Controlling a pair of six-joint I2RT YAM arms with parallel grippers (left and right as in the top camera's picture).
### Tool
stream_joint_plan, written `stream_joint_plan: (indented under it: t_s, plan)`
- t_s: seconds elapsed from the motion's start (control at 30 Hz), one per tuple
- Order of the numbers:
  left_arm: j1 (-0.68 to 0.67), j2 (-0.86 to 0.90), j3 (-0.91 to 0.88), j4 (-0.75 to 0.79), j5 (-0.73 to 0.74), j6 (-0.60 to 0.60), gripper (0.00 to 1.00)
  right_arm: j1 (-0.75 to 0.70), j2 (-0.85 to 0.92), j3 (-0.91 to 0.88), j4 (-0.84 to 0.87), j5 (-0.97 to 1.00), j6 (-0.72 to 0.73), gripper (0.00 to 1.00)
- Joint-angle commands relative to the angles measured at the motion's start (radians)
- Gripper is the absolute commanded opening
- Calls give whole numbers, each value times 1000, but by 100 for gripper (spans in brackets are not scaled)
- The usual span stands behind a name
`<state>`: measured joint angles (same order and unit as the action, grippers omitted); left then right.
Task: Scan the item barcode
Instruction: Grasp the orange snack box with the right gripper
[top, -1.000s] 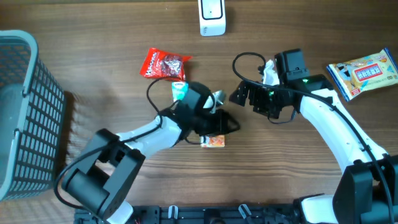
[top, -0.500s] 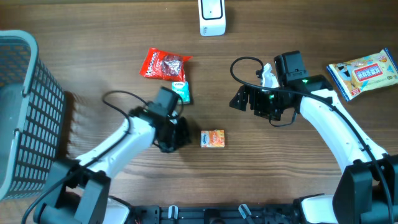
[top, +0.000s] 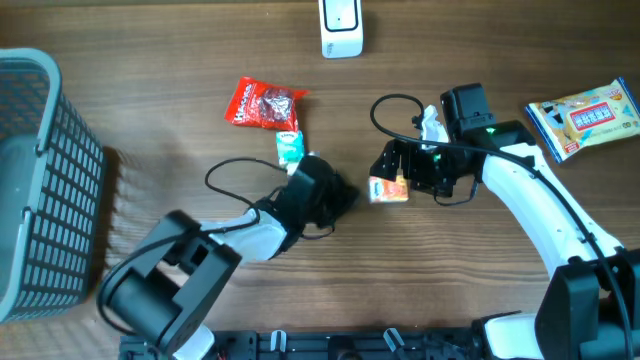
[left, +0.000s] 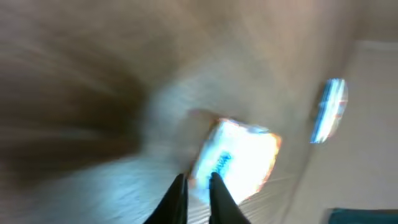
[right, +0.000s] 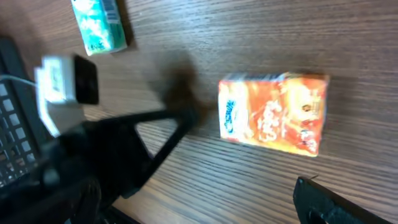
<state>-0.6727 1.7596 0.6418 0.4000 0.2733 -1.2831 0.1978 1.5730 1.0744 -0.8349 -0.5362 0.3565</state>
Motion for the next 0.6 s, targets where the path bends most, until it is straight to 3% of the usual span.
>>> stream_joint_plan:
  t_s: [0.0, 0.07, 0.1, 0.2, 0.23, 0.27, 0.4, 0.57]
  plan:
    - [10, 39, 4, 70, -25, 37, 7, 2, 11, -3, -18, 21, -16, 100]
    - [52, 6, 5, 69, 39, 175, 7, 2, 11, -3, -32, 31, 10, 100]
    - [97, -40, 5, 48, 97, 248, 10, 2, 11, -3, -50, 88, 100, 100]
    - [211, -179, 5, -123, 109, 315, 32, 2, 11, -3, -61, 162, 343, 100]
    - [273, -239, 5, -278, 45, 315, 75, 2, 11, -3, -60, 163, 480, 99]
    - [295, -252, 5, -351, 8, 315, 100, 2, 11, -4, -60, 164, 545, 99]
    - [317, -248, 5, -542, -62, 314, 100, 2, 11, -178, 71, 154, 869, 99]
    - [317, -248, 5, -551, -62, 314, 100, 2, 11, -346, 344, 60, 954, 97]
